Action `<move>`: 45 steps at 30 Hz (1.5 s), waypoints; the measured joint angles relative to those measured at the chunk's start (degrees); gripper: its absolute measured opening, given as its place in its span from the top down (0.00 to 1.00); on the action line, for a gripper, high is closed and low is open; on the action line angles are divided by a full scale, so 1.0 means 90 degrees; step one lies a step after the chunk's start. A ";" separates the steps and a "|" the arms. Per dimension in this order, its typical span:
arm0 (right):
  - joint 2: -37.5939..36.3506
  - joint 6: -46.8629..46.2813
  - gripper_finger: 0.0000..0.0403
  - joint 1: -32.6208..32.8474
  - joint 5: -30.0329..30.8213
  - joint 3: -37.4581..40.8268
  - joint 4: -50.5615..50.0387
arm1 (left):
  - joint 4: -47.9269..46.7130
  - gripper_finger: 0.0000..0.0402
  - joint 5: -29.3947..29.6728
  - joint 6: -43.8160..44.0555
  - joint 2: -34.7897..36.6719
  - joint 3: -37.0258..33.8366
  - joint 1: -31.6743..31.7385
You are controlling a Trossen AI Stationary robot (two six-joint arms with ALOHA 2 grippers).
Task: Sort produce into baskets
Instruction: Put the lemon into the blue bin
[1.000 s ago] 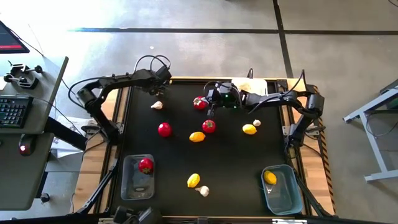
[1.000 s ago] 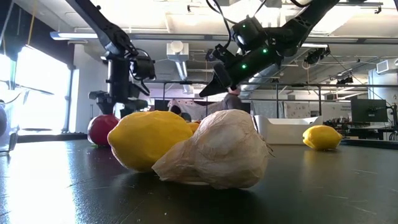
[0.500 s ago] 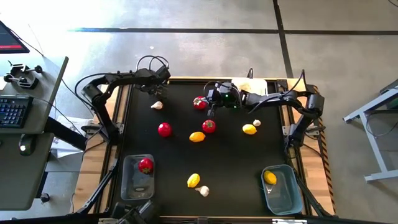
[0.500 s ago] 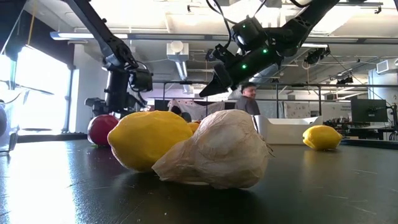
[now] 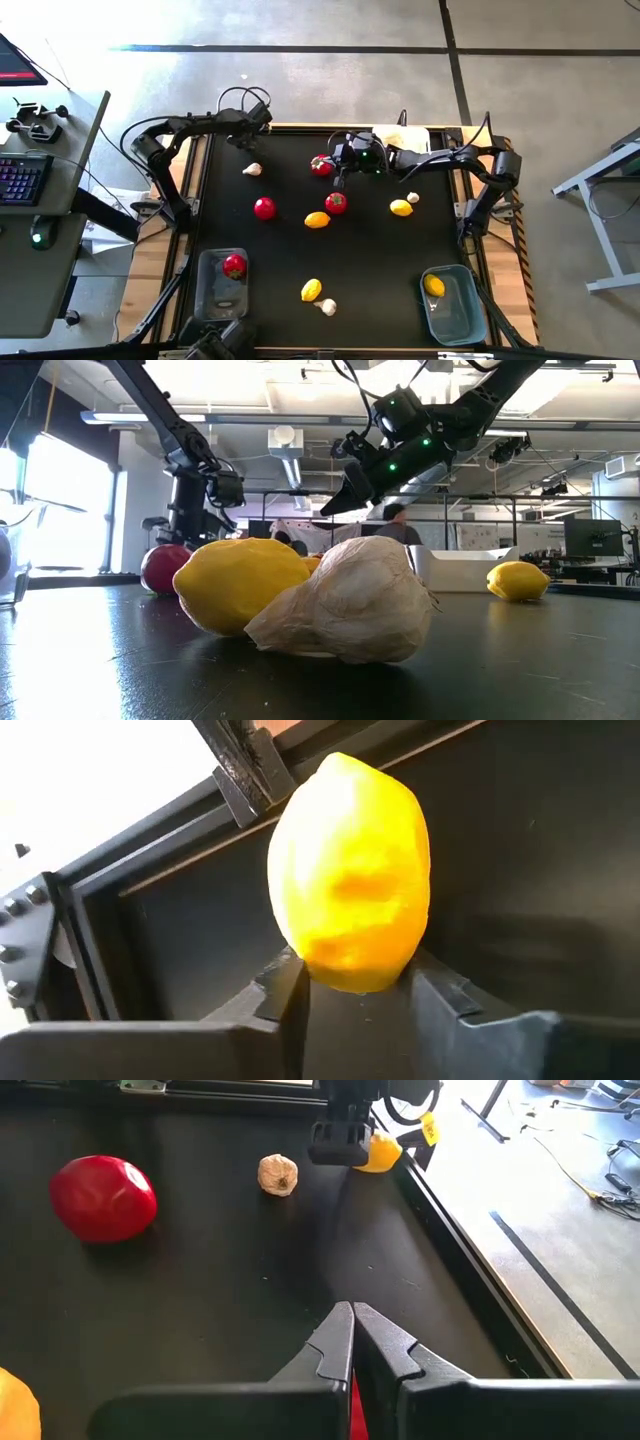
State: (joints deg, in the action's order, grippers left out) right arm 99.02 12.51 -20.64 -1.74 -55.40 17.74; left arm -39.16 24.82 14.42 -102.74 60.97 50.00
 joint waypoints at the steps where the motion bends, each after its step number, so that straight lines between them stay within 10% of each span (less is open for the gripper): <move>1: 0.0000 -0.0001 1.00 0.0000 0.0000 0.0000 0.0000 | -0.0004 0.77 0.0043 -0.0096 0.0000 0.0000 0.0000; 14: 0.0002 0.0070 1.00 -0.0093 -0.0461 -0.0002 0.0161 | 0.0241 0.80 -0.0581 -0.1038 0.0909 -0.0173 -0.0450; 23: 0.0012 -0.1391 1.00 -0.0575 -0.1483 0.1346 0.3101 | 0.3536 0.80 -0.3022 -0.1240 0.2897 -0.2293 -0.0690; 31: 0.0012 -0.2363 0.97 -0.0283 -0.1718 0.1175 0.3342 | 0.7195 0.80 -0.4894 -0.1356 0.3325 -0.3533 -0.1518; 45: 0.0010 -0.2826 0.31 0.0020 -0.1951 0.0148 0.3306 | 0.8139 0.80 -0.5533 -0.1749 0.3322 -0.3568 -0.2173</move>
State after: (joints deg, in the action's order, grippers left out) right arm 99.11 -12.92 -20.46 -19.29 -54.06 47.49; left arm 34.09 -24.97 -1.33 -72.84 28.86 30.44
